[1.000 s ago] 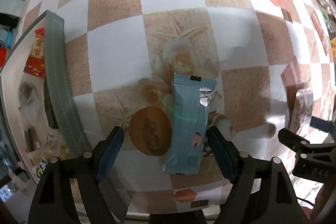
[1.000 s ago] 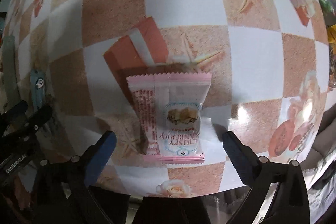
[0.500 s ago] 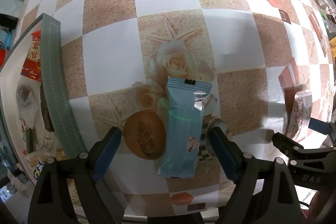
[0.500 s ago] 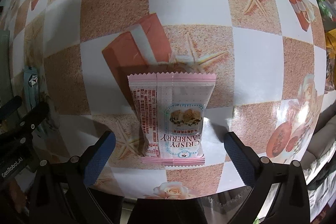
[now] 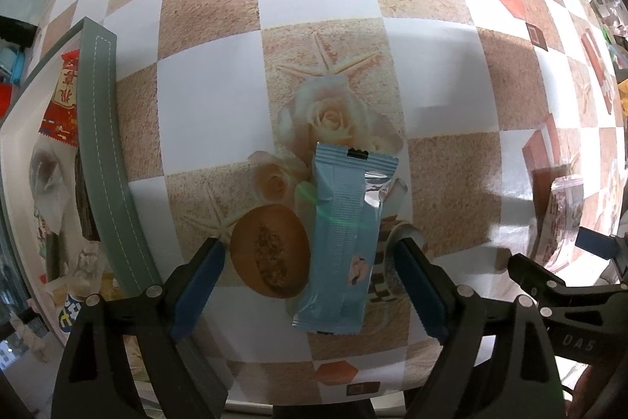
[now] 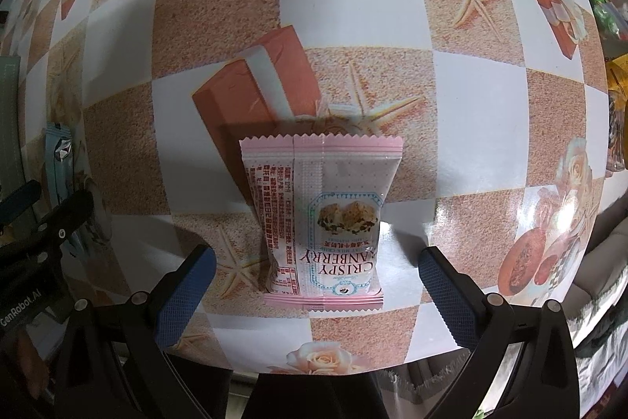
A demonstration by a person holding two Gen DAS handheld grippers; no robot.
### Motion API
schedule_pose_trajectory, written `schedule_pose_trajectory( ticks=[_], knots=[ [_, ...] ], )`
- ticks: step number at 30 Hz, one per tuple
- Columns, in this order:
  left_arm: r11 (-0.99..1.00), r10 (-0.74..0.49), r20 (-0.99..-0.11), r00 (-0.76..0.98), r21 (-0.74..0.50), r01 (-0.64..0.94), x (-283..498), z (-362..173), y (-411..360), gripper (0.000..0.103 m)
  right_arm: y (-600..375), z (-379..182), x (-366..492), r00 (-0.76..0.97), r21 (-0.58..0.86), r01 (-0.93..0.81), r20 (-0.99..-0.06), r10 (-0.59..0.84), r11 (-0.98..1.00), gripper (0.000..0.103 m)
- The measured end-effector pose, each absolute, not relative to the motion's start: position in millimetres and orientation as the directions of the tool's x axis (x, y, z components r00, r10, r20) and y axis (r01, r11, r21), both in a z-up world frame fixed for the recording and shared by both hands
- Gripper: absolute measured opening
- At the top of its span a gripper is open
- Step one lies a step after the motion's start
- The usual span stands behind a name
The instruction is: Organize snacks
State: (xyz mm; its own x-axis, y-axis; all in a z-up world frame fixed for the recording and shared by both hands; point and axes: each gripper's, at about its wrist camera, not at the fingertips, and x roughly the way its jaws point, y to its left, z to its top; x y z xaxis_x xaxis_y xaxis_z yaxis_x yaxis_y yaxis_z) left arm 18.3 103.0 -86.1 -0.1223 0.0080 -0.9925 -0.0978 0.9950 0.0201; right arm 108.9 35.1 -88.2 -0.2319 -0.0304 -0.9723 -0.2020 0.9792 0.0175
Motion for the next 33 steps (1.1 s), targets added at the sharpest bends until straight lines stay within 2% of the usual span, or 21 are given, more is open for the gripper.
schedule_pose_trajectory(
  ticks=[14, 27, 33],
  knots=[
    [0.995, 0.012, -0.992, -0.125, 0.024, -0.099, 16.6, -81.9, 104.1, 0.091, 31.5, -82.3, 119.4, -0.248, 0.018, -0.251, -0.968, -0.046, 0.968, 0.103],
    [0.993, -0.001, -0.996, -0.085, 0.009, -0.118, 1.0, -54.3, 129.5, 0.091, -53.0, -62.4, 107.4, -0.213, 0.059, -0.060, -0.976, 0.045, 0.996, 0.103],
    [0.997, 0.015, -0.997, -0.074, 0.020, -0.076, 3.1, -52.0, 113.2, 0.091, -28.0, -56.9, 112.7, -0.170, 0.060, -0.158, -0.985, 0.032, 0.986, 0.103]
  ],
)
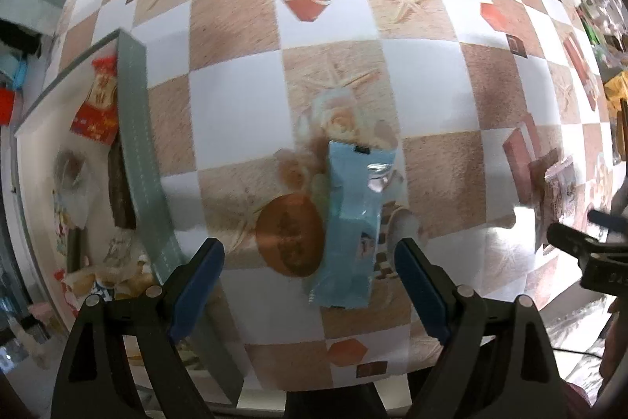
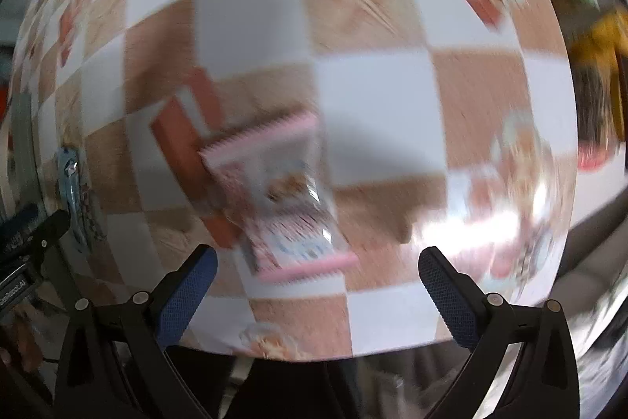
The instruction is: Organize snacks
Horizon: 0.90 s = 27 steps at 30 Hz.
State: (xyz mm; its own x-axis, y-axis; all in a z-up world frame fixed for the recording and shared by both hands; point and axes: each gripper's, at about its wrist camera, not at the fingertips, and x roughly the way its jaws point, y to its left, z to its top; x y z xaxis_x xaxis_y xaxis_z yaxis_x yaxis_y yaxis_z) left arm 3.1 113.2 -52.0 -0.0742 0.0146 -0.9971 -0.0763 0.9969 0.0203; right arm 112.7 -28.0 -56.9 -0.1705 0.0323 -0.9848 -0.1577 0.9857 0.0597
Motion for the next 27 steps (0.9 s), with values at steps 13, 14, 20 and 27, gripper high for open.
schedule_pose_trajectory(
  ticks=[13, 14, 20, 27],
  knots=[
    [0.999, 0.010, -0.994, -0.108, 0.016, -0.051, 11.9, -81.2, 108.6, 0.091, -3.1, -78.6, 119.9, -0.202, 0.012, -0.287, -0.978, -0.048, 0.958, 0.098],
    [0.999, 0.010, -0.994, -0.110, 0.015, -0.046, 12.1, -81.8, 108.9, 0.090, -2.9, -77.0, 118.0, -0.197, 0.011, -0.287, -0.979, -0.047, 0.958, 0.094],
    [1.000, -0.004, -0.996, -0.086, -0.003, -0.003, 14.8, -72.0, 97.4, 0.055, 1.8, -59.8, 106.5, -0.170, 0.029, -0.282, -0.985, -0.020, 0.959, 0.046],
    [0.999, -0.050, -0.994, -0.096, -0.051, 0.005, 6.2, -65.4, 102.1, 0.027, 3.8, -47.4, 99.1, -0.212, 0.105, -0.224, -0.976, 0.056, 0.969, 0.046]
  ],
)
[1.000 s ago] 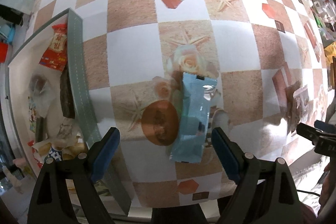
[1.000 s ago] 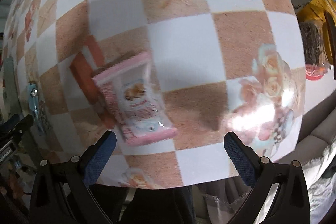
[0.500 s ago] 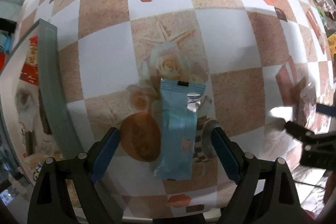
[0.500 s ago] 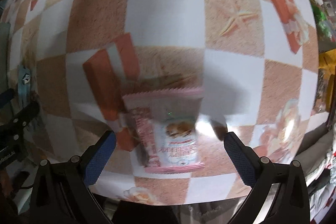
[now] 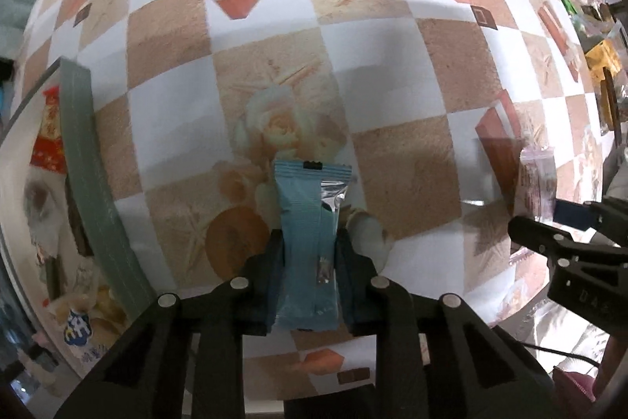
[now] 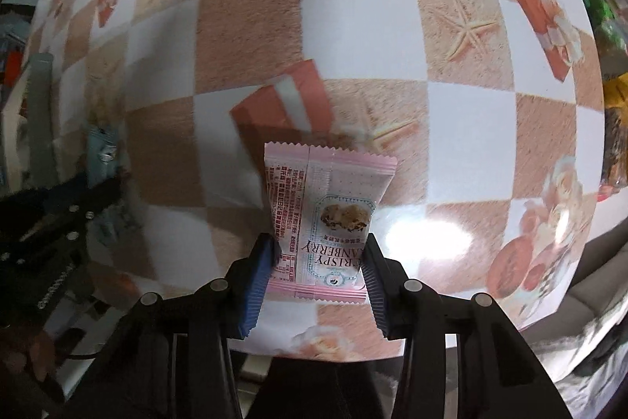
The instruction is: Organize snacks
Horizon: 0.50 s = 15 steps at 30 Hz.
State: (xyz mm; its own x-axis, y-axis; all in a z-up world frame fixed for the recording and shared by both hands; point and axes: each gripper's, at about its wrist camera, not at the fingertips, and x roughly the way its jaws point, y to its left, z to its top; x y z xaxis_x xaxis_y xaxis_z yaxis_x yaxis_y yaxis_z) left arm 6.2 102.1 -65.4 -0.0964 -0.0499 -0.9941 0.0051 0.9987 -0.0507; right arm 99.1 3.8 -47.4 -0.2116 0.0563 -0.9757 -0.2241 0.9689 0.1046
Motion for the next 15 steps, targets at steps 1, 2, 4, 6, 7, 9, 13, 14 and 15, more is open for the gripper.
schedule_pose_trajectory(
  ticks=[1, 2, 4, 6, 7, 9, 13, 14, 15],
  knots=[
    [0.998, -0.055, -0.994, -0.090, -0.055, 0.000, 4.0, -63.0, 106.1, 0.027, 2.8, -43.3, 97.0, -0.212, 0.114, -0.221, -0.975, 0.067, 0.969, 0.046],
    [0.998, -0.061, -0.995, -0.083, -0.061, -0.004, 2.6, -62.0, 112.7, 0.027, 8.1, -39.3, 100.7, -0.213, 0.121, -0.219, -0.974, 0.074, 0.968, 0.046],
    [0.997, -0.071, -0.996, -0.062, -0.070, -0.009, -0.2, -52.2, 118.6, 0.027, 4.5, -29.3, 93.3, -0.215, 0.140, -0.213, -0.972, 0.093, 0.967, 0.046],
    [0.997, -0.077, -0.996, -0.044, -0.077, -0.018, -2.7, -43.0, 124.8, 0.027, 7.1, -23.9, 94.8, -0.217, 0.153, -0.215, -0.970, 0.106, 0.965, 0.046],
    [0.996, -0.082, -0.996, -0.032, -0.081, -0.027, -4.7, -37.3, 129.3, 0.027, 7.5, -19.4, 92.4, -0.218, 0.161, -0.216, -0.969, 0.113, 0.963, 0.046],
    [0.995, -0.087, -0.996, -0.012, -0.086, -0.040, -10.9, -27.5, 134.5, 0.027, 7.9, -12.0, 87.7, -0.216, 0.172, -0.222, -0.969, 0.123, 0.960, 0.046],
    [0.994, -0.086, -0.996, 0.030, -0.088, -0.064, -16.6, -8.2, 141.7, 0.027, 20.9, 3.9, 83.0, -0.202, 0.182, -0.262, -0.971, 0.130, 0.948, 0.046],
    [0.994, -0.080, -0.996, 0.040, -0.083, -0.069, -32.6, 3.0, 147.1, 0.027, 25.1, 8.4, 82.8, -0.198, 0.185, -0.273, -0.971, 0.133, 0.944, 0.046],
    [0.994, -0.074, -0.996, 0.048, -0.077, -0.075, -33.7, 6.4, 153.2, 0.027, 29.3, 12.6, 81.5, -0.192, 0.188, -0.284, -0.972, 0.136, 0.940, 0.046]
  ],
)
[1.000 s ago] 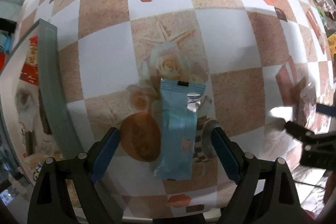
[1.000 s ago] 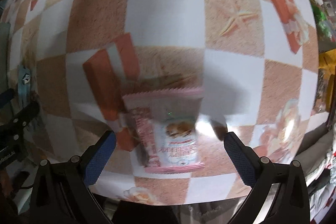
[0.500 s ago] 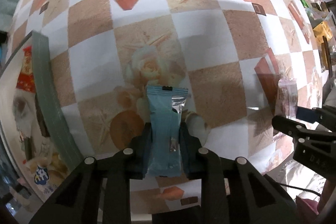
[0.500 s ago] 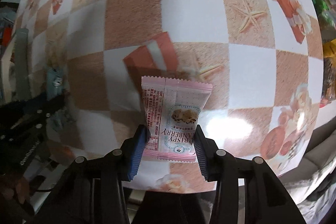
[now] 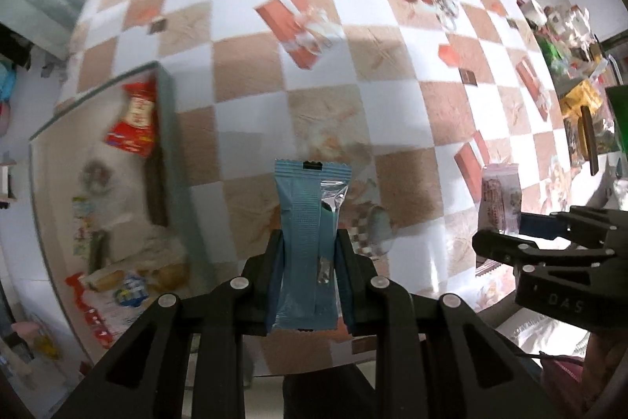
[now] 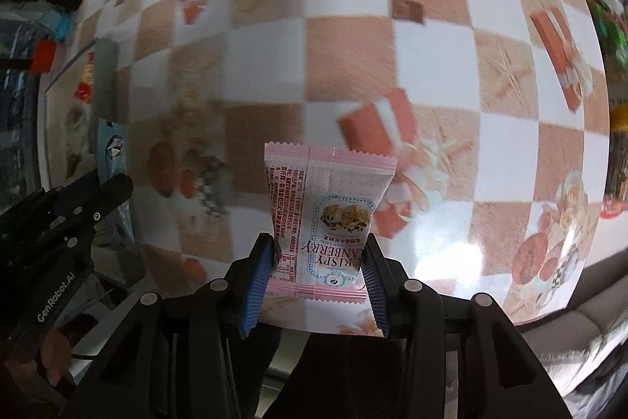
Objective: Organize snacks
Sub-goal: 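Carry the pink packet and blue packet over the beige tray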
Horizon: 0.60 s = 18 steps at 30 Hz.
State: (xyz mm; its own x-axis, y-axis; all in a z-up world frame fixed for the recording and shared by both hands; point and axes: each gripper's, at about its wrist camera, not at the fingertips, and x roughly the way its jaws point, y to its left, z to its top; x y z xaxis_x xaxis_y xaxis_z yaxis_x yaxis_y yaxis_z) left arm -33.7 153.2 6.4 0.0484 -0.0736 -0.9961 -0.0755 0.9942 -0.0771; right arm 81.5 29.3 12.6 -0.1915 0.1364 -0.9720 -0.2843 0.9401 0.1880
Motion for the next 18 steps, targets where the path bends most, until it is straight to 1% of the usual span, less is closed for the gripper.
schedule_pose_trajectory(
  ticks=[3, 9, 18],
  knots=[
    [0.992, -0.059, -0.996, 0.071, -0.067, -0.107, -36.4, 21.1, 165.9, 0.027, 37.9, 23.6, 77.9, -0.172, 0.193, -0.324, -0.975, 0.143, 0.926, 0.046],
    [0.980, -0.027, -0.990, 0.136, -0.053, -0.192, -38.5, 41.5, 197.1, 0.027, 71.5, 54.4, 97.0, -0.139, 0.187, -0.410, -0.980, 0.141, 0.893, 0.047],
    [0.944, 0.019, -0.982, 0.186, -0.044, -0.328, -54.3, 54.5, 256.0, 0.027, 142.1, 66.6, 97.9, -0.103, 0.174, -0.532, -0.985, 0.141, 0.829, 0.047]
  ],
)
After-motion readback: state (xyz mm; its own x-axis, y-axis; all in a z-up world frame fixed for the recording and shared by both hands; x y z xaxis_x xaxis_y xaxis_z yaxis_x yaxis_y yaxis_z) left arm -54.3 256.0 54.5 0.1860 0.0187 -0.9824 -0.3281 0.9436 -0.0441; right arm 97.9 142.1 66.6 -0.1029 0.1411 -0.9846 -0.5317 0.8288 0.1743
